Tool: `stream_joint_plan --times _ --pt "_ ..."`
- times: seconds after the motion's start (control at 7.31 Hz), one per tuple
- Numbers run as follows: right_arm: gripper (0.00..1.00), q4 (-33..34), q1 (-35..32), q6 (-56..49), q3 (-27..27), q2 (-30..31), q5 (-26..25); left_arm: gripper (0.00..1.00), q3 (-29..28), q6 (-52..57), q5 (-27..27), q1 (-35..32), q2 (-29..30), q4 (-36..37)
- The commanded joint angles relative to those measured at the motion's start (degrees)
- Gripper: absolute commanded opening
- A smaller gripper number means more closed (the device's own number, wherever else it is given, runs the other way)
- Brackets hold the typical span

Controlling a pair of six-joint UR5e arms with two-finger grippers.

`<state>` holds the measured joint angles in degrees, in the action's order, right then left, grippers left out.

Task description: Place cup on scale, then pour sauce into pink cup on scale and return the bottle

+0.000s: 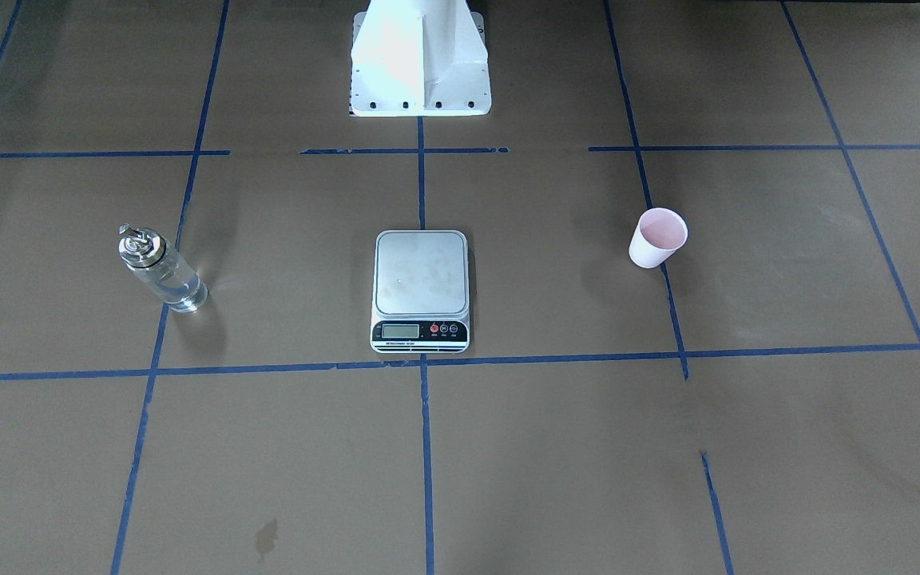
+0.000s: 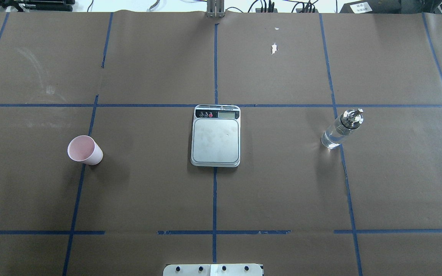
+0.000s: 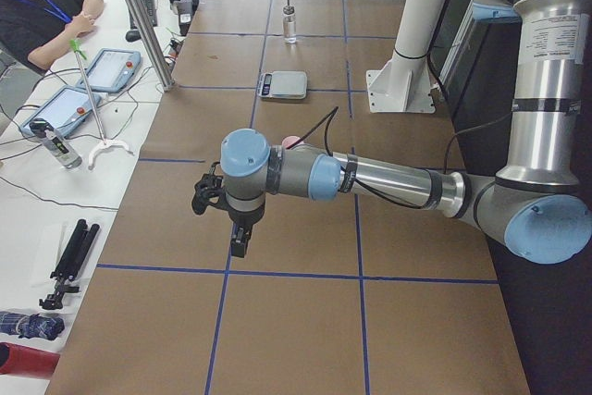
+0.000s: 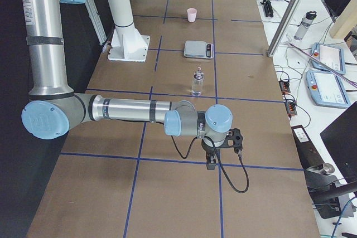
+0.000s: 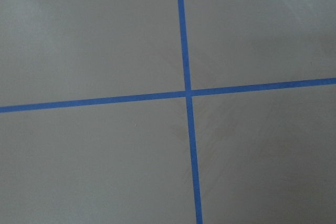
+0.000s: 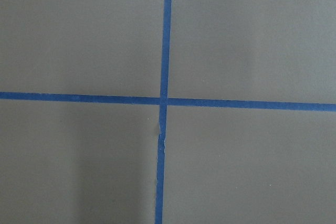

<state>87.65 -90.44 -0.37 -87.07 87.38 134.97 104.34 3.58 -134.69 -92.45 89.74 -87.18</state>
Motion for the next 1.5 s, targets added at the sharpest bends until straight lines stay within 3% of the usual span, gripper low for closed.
stream_joint_plan --times 0.0,0.14,0.41,0.68,0.82,0.96,1.09,1.37 --pt "1.00 0.1 0.0 0.0 -0.2 0.2 0.1 1.00 9.3 0.2 -1.6 0.3 0.2 0.4" --pt "1.00 0.1 0.0 0.0 -0.1 0.2 0.1 1.00 10.2 -0.4 -5.5 3.1 0.3 -3.2" --pt "1.00 0.0 0.0 0.0 0.1 0.2 -0.1 1.00 11.2 -10.1 -7.9 8.2 0.3 -3.9" --pt "1.00 0.0 0.1 -0.2 -0.1 0.0 -0.1 1.00 10.5 -11.0 -8.9 10.8 4.0 -5.4" --pt "1.00 0.0 0.2 -0.2 0.1 0.1 -0.2 1.00 11.1 -15.8 -8.4 15.9 4.2 -5.1" --pt "1.00 0.0 0.6 -0.2 0.1 0.0 -0.3 1.00 11.2 -27.8 -7.5 19.5 4.8 -6.7" --pt "1.00 0.0 0.7 0.0 -0.1 0.2 -0.1 1.00 12.2 -38.2 -3.7 22.8 4.8 -9.7" --pt "1.00 0.0 0.7 0.0 -0.4 0.1 0.0 1.00 15.8 -57.6 8.7 36.5 4.8 -11.8"
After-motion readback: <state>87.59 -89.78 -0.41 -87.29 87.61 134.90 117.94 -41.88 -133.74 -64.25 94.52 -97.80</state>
